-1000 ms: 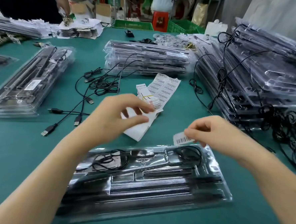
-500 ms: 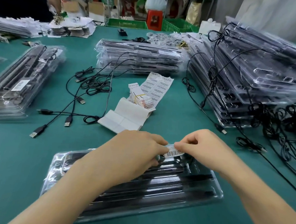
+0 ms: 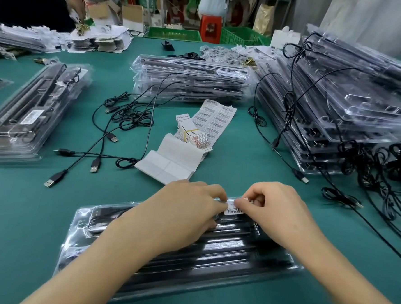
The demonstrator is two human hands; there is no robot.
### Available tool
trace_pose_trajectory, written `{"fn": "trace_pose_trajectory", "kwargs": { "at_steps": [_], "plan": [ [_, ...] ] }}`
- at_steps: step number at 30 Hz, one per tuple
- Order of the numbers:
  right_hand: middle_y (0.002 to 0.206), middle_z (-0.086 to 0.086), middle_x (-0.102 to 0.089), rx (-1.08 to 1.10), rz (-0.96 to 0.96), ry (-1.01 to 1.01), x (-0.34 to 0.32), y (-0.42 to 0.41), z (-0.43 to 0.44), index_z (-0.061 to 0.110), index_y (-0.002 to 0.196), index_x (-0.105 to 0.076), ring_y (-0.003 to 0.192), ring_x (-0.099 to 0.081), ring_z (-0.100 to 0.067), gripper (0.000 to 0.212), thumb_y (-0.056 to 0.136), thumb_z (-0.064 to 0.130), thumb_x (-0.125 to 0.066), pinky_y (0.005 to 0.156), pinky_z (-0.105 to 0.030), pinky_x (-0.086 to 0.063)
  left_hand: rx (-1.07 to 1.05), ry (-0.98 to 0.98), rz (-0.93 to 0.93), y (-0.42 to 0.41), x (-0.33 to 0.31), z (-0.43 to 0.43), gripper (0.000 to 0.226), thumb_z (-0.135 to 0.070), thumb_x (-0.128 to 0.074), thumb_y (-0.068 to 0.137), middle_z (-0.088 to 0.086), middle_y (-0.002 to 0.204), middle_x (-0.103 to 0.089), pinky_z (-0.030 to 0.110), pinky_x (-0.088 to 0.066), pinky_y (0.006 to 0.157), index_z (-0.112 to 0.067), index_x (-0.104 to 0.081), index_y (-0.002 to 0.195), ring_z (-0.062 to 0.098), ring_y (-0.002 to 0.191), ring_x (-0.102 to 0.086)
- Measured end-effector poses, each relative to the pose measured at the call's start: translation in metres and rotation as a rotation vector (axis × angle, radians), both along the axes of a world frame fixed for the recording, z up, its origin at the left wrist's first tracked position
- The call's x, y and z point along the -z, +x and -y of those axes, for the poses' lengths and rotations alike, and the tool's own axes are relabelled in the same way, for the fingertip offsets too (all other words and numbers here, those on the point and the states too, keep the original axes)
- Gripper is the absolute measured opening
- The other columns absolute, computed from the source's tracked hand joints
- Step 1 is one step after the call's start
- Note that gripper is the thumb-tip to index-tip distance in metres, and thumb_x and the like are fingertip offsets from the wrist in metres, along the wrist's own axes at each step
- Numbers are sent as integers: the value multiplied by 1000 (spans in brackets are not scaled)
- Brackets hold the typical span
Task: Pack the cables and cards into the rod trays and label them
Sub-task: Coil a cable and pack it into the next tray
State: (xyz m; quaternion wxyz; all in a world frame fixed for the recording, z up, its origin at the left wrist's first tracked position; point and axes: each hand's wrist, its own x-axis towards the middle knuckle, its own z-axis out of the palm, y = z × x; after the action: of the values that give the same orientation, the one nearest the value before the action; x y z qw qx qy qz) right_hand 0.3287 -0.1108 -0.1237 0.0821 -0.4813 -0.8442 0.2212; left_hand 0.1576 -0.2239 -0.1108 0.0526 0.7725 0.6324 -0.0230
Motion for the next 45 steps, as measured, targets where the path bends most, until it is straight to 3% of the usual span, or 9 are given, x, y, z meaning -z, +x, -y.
{"fn": "trace_pose_trajectory", "kwargs": {
  "at_steps": [7,10,15,22,28,37,39,42,45],
  "plan": [
    [67,13,-57,-8,130,206,4,4,-1,35,85,-44,64,-52,-3,50,71,78,-67,51,-27,-31,-33,-11,-120,16,1,10,42,-29,-43,106,-7,149,-37,40,-43,98,-22,-39,147,21,124,-49],
    [78,12,-56,14,138,78,3,11,-13,33,93,-36,71,-53,-6,68,61,84,-68,56,-31,-36,-51,-2,-146,20,2,13,45,-35,-39,108,-4,153,-36,44,-39,107,-20,-36,150,22,138,-41],
    [80,12,-50,4,-1,-102,9,15,-22,40,101,-52,68,-48,-3,57,61,76,-71,57,-28,-32,-21,-66,15,28,14,24,68,-57,-20,106,-10,171,6,44,-2,128,-24,-7,164,9,156,11],
    [84,11,-47,-63,26,-159,2,17,-35,40,96,-59,70,-45,-1,34,75,53,-83,58,-22,-30,-201,-68,166,-21,26,72,70,-74,2,94,-31,163,18,32,11,126,-51,-6,159,-6,147,30],
    [116,16,-43,-395,212,-29,-17,-8,-23,45,122,-55,117,-39,-8,56,74,73,-64,102,-39,-39,-689,37,231,-98,27,133,91,-86,-5,80,-23,156,-32,36,-23,123,-43,-34,155,4,149,-20],
    [98,15,-53,-580,427,-200,-28,-32,-26,36,104,-53,85,-51,0,60,63,70,-82,72,-24,-43,-625,9,457,-122,14,135,81,-101,-52,52,-24,106,-57,19,-44,94,-45,-62,109,-4,107,-53],
    [91,17,-56,-617,424,-243,-33,-32,-27,35,94,-54,77,-52,-1,53,64,68,-83,67,-23,-41,-641,9,625,-127,11,136,76,-93,-71,47,-15,99,-64,15,-45,84,-43,-66,104,-1,96,-60],
    [77,18,-55,-666,369,-370,-44,-29,-31,31,86,-55,66,-46,-3,43,72,60,-83,65,-24,-38,-698,-89,908,-134,10,141,79,-63,-95,48,6,100,-66,33,-45,75,-37,-63,116,13,75,-59],
    [85,13,-70,-726,349,-626,-57,-28,-30,33,97,-67,72,-59,-2,23,85,47,-79,73,-26,-41,-776,-5,1132,-142,10,143,74,-39,-98,50,16,110,-67,31,-51,75,-30,-68,118,22,77,-64]
  ]
}}
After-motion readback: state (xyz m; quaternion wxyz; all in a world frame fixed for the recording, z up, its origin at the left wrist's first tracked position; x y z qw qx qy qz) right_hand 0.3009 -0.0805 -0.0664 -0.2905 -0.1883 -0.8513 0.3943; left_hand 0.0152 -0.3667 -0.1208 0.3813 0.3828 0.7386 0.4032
